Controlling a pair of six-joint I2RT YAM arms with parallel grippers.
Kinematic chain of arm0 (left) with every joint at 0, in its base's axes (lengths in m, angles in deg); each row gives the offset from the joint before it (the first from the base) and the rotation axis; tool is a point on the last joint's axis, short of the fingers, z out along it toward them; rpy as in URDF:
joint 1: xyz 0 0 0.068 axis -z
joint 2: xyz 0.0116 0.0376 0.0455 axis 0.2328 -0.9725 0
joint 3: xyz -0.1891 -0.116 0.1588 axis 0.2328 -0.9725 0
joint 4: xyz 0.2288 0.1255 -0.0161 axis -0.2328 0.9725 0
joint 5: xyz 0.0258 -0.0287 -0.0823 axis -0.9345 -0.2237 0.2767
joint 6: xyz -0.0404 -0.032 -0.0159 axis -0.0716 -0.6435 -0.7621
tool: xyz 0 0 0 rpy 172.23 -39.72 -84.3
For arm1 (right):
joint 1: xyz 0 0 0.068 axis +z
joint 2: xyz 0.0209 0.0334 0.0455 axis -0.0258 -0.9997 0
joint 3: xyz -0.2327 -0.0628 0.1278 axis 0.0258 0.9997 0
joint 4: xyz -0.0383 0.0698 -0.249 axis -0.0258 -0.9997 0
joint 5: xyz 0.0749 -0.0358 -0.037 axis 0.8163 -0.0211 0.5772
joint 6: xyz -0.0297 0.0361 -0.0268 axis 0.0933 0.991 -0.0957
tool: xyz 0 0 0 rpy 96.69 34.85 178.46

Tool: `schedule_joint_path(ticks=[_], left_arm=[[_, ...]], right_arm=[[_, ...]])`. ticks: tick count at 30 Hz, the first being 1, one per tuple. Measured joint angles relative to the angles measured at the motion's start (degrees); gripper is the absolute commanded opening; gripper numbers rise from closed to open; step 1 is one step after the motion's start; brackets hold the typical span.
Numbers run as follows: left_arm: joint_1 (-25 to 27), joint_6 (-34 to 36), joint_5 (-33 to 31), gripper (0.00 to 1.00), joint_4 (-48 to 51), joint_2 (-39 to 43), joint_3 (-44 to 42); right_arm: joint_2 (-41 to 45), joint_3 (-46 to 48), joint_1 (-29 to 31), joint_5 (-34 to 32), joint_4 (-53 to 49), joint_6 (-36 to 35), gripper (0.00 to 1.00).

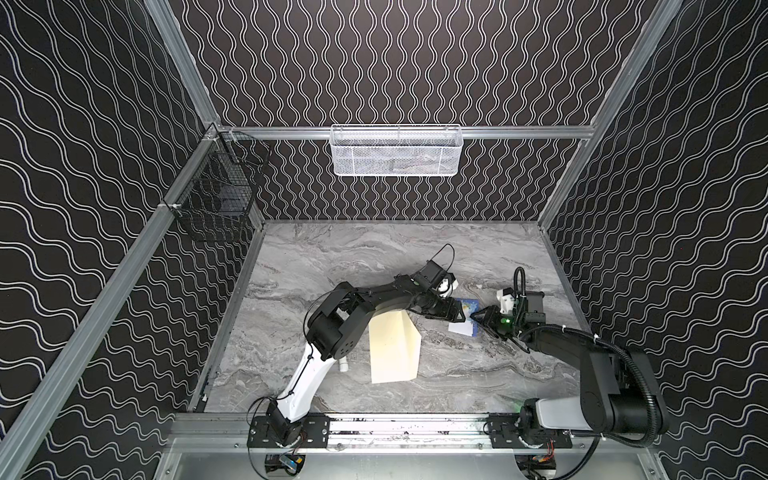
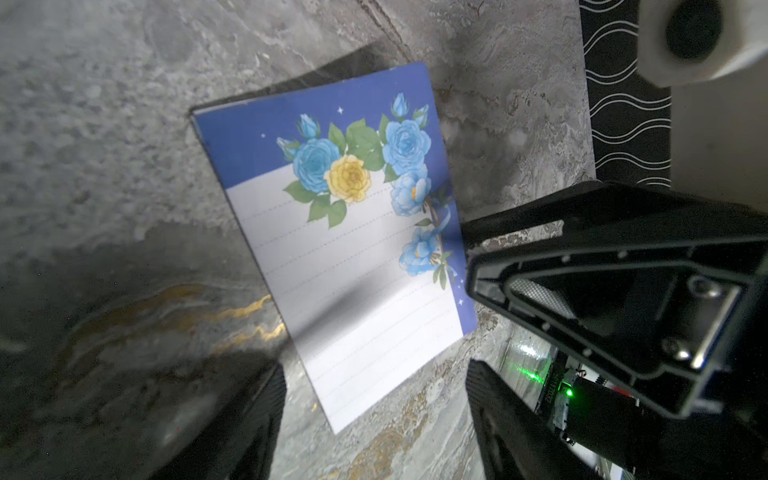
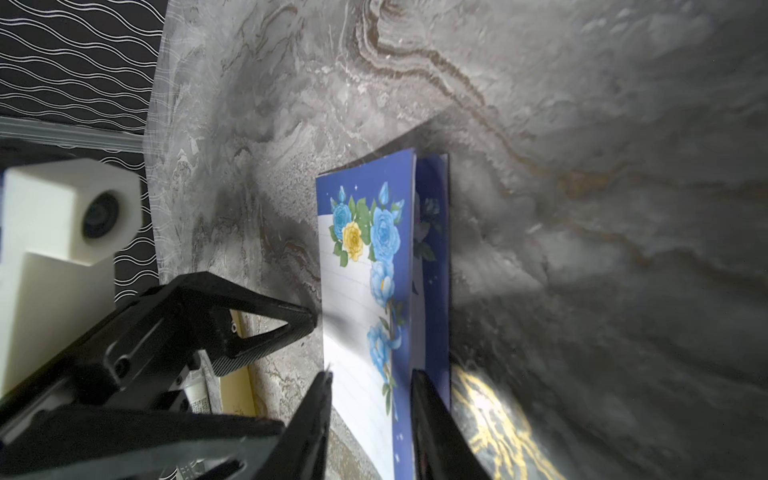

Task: Place the letter into the envelope and seal it
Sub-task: 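Grasp the folded letter with the right gripper while the left arm reaches toward it, then lift the blue floral letter upright with the right gripper while the left gripper follows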

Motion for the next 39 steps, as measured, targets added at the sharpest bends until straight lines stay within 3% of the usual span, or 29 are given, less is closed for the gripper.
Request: schedule_joint_path(ticks=[24,34,39], left_arm=[[-0.09,-1.38,0.9,0.72,-3.3,1.55,-3.02],[-2.69,-2.71,1.25,0.75,-4.55,9.25,-7.54],[-5.05,-4.46,4.55,0.75,-8.31,13.97,-12.33]], right_arm=[[-1.16,1.51,-0.15,3.45,5.57,1.84,0.01],[5.53,1.62,-1.55,6.47,3.67,-1.18,0.0],[10.84,3.96,-1.75,12.09,5.77,-1.14,0.0]])
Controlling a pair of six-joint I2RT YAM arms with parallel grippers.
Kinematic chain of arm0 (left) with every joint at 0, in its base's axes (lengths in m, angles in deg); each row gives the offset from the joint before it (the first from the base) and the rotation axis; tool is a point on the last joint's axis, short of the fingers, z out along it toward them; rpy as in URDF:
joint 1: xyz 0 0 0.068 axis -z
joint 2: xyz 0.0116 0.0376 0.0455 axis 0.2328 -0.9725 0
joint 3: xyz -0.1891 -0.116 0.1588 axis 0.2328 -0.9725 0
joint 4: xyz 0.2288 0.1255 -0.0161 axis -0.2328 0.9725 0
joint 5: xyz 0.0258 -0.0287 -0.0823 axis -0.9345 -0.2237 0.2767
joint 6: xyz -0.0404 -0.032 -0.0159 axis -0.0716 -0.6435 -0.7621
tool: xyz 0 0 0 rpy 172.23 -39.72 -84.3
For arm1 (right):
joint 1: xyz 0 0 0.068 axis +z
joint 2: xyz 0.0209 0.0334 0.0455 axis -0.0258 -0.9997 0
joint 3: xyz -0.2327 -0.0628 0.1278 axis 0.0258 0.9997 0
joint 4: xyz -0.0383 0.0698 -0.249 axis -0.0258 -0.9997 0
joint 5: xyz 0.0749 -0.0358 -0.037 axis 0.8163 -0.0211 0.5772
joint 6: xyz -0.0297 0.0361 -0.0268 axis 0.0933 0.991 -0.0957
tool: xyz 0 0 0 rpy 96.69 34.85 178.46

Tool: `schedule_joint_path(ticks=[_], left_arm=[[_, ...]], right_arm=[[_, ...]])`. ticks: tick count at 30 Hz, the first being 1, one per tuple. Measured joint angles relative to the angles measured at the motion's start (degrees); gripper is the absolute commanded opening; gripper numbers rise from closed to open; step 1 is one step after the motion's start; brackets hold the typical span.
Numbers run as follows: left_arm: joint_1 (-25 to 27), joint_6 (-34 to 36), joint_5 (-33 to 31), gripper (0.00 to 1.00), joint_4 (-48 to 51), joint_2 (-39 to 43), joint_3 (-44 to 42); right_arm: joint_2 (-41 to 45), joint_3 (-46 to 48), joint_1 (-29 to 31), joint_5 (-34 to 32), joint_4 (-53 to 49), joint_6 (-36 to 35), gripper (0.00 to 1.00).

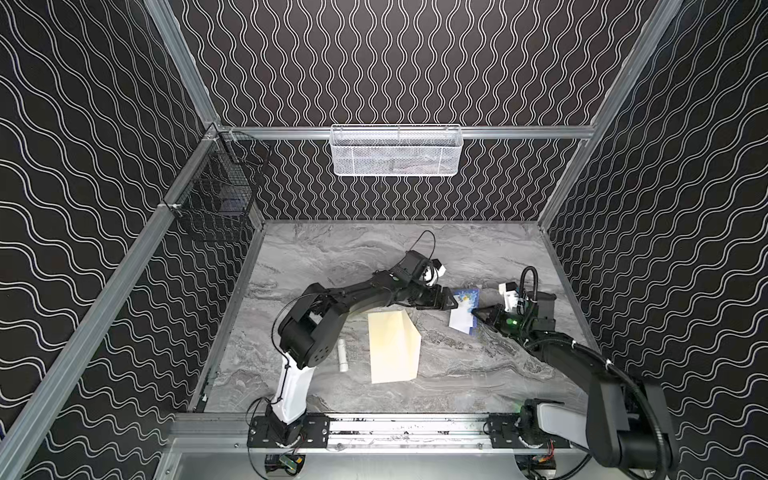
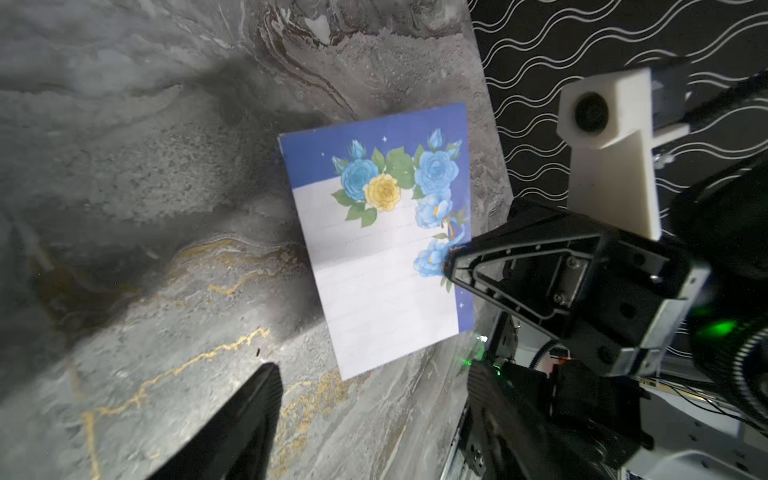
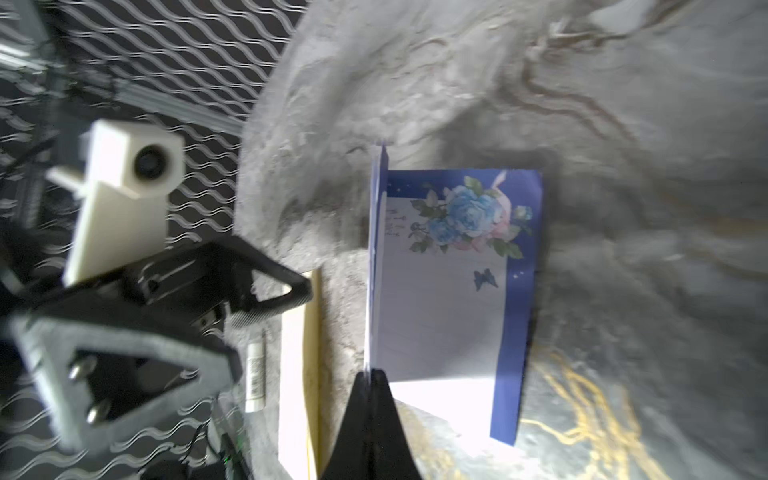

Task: Place the letter into the envelope and seal it
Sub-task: 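Lift the blue floral letter upright with the right gripper while the left gripper follows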

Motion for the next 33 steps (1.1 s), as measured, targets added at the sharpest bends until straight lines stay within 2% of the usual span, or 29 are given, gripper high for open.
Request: schedule_joint_path(ticks=[9,13,16,23,33], left_arm=[[-1.7,-3.63,5.03,0.73,-7.45,4.72,-6.64],[-1.7,-6.08,7.15,0.66,-11.34,5.4,-8.87],[-1.77,-7.17,8.11,0.53,-13.73,6.25,-9.73],[-2.47,-7.21,8.81,0.3,-17.14,6.8,-11.78],[-2.67,-7.43,9.16,0.06,-19.37,7.41,-13.0]], right_arm=[[6.99,2.25,0.07,9.14,8.39,4.61,0.0],[6.8,2.86,0.98,11.06,11.76,7.32,0.0],[5.86,2.71,1.75,11.52,12.83,7.52,0.0],[2.4,2.69,2.1,11.91,13.88,7.67,0.0],[2.6,2.71,2.34,11.89,13.84,7.52,0.0]])
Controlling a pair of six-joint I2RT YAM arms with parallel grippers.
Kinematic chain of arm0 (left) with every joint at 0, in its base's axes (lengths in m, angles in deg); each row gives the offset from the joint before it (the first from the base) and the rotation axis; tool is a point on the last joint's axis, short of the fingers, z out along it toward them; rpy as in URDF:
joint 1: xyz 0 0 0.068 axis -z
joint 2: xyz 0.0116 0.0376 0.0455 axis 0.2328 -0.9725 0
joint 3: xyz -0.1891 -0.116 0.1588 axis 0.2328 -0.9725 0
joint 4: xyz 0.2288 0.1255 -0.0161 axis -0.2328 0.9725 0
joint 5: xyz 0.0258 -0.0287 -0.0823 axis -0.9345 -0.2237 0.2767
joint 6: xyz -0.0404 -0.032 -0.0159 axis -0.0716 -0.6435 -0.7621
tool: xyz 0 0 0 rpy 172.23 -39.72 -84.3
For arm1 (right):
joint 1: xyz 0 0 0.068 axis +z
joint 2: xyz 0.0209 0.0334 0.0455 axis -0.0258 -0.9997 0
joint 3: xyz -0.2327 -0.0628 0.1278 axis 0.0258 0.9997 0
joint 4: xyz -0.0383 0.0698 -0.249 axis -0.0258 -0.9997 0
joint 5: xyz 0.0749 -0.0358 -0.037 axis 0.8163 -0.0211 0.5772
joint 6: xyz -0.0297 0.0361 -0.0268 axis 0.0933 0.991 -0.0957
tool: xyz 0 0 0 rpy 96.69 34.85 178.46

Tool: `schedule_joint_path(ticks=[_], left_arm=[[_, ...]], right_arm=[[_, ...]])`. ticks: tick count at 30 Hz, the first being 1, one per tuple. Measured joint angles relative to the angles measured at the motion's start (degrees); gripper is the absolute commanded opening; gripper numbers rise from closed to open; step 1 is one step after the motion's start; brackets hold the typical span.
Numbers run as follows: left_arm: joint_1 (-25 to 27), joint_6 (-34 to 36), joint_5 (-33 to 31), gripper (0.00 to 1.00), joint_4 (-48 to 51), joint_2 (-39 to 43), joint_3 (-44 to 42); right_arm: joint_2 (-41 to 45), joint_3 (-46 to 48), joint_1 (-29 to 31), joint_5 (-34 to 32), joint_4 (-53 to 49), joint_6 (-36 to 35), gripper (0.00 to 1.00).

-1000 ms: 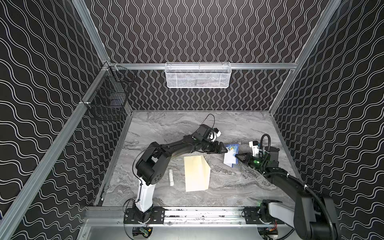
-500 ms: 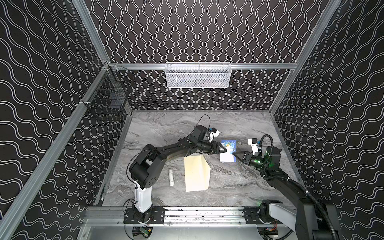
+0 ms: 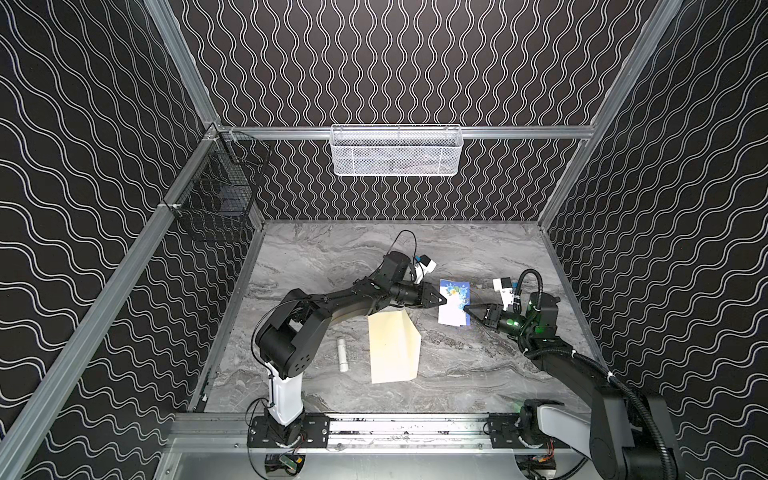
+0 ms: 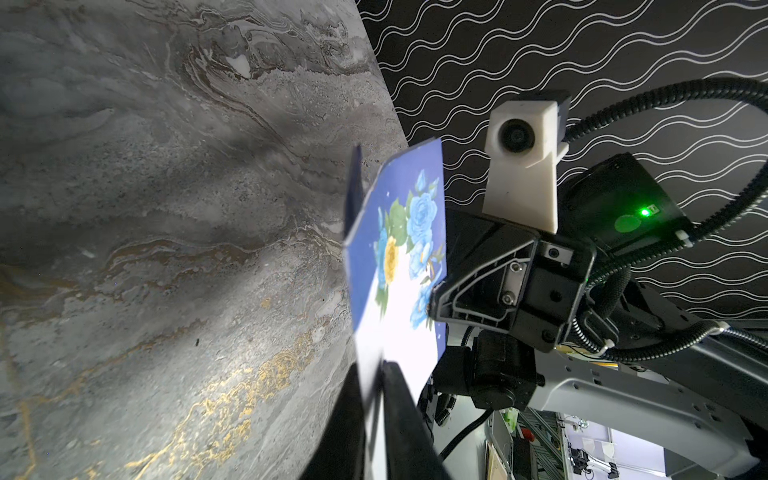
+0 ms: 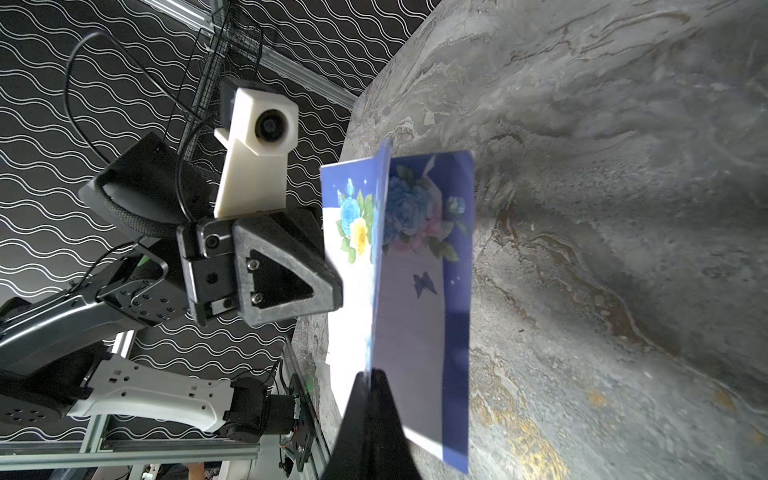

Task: Place the letter into the envelope and seal it
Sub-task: 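Lift the blue floral letter upright with the right gripper while the left gripper follows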

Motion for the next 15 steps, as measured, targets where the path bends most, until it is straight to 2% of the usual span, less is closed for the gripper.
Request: schedule_joint_path(ticks=[4,9,12,15], left_arm=[[-0.04,-0.02,0.15,0.0,-0.26,0.13,-0.46],[-0.15,0.0,0.28,0.0,-0.33,1.77,-1.36],[-0.17,-0.04,1.31,0.0,-0.61,2.97,-1.99],[-0.17,-1.49,2.75,0.0,-1.79,4.48,-3.32]], right_arm=[[0.37,-0.15,0.22,0.02,-0.61,-0.24,0.02],[1.9,-2.08,0.22,-0.04,-4.13,-2.08,0.38],[3.63,-3.56,0.17,0.0,-6.99,-3.74,0.49],[5.2,-4.48,-0.09,1.03,-8.9,-4.5,0.54]])
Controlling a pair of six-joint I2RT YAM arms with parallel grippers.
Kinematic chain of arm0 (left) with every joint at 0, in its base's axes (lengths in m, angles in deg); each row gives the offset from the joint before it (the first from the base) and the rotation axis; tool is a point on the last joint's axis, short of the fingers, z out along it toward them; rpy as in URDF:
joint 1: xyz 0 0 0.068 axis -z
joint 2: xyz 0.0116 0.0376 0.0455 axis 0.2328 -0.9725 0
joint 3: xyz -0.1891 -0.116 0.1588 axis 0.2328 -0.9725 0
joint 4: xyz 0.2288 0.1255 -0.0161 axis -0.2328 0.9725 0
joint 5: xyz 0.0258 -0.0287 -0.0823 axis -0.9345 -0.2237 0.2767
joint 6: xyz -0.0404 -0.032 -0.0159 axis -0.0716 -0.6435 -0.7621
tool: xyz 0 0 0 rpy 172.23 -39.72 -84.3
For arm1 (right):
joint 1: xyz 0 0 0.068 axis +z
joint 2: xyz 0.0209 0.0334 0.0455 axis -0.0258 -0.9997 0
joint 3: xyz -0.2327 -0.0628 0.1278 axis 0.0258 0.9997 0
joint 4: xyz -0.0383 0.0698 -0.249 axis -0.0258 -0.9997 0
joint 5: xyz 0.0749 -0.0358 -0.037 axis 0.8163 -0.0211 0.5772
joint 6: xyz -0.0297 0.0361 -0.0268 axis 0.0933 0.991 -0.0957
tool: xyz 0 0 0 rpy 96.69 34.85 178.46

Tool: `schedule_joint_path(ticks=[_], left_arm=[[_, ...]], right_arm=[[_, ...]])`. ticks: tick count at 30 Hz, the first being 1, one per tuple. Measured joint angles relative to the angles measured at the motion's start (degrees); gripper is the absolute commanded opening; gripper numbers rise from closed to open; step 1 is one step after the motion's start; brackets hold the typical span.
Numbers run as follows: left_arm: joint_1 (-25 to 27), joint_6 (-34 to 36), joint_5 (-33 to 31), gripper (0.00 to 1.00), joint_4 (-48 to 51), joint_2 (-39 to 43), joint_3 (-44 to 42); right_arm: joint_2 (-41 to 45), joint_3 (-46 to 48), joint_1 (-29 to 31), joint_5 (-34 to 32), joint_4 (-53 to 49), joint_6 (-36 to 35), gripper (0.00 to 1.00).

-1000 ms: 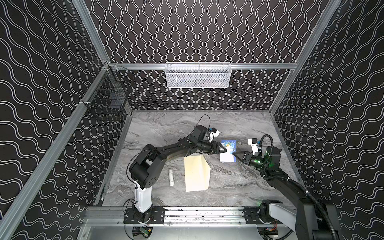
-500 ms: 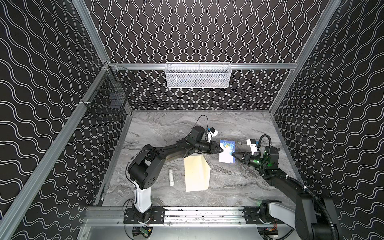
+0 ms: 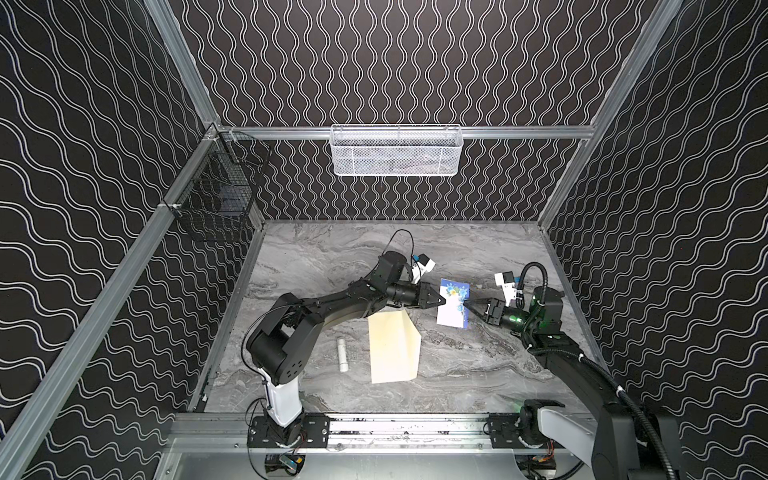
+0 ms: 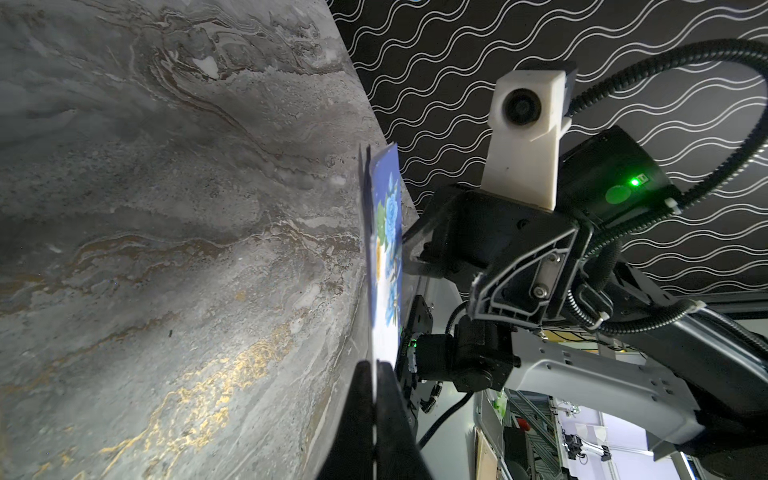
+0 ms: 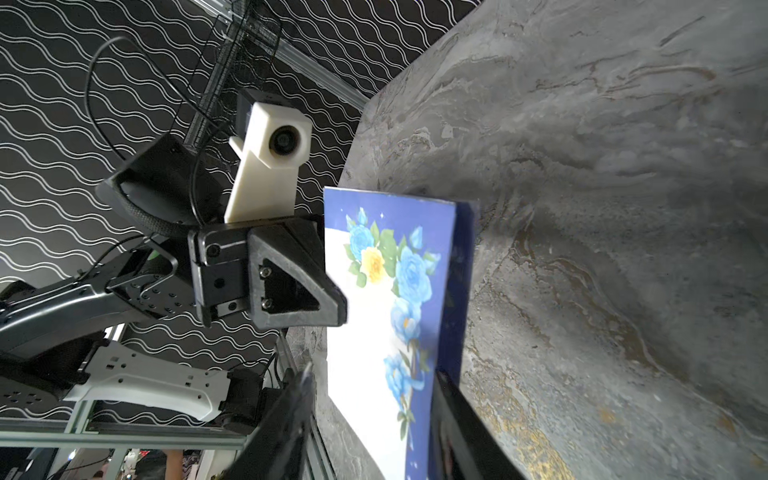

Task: Place the letter into the envelope and seal it
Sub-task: 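Lift the blue floral letter upright with the right gripper while the left gripper follows, then carry the letter to the envelope with the right gripper while the left gripper follows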

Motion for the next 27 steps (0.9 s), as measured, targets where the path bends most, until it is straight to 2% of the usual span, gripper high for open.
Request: schedule_joint_path(ticks=[6,11,14,19,27], left_arm=[[-0.11,-2.21,2.93,0.0,-3.41,3.63,-2.34],[-0.59,-5.44,5.55,0.0,-8.31,4.61,-4.11],[-0.74,-7.45,6.49,0.0,-10.6,4.87,-4.92],[-0.74,-7.82,6.99,0.0,-13.14,5.51,-5.49],[-0.74,-8.94,7.15,0.0,-14.16,5.57,-5.55]], right_arm=[[3.37,0.0,-0.35,3.85,1.33,3.17,0.61],[5.29,-0.2,-0.44,5.46,0.26,3.19,0.63],[6.05,0.85,-0.44,6.97,1.09,3.32,0.58],[5.49,4.55,-0.07,9.38,6.36,8.37,0.48],[5.35,5.18,2.56,10.82,13.35,13.68,0.25]])
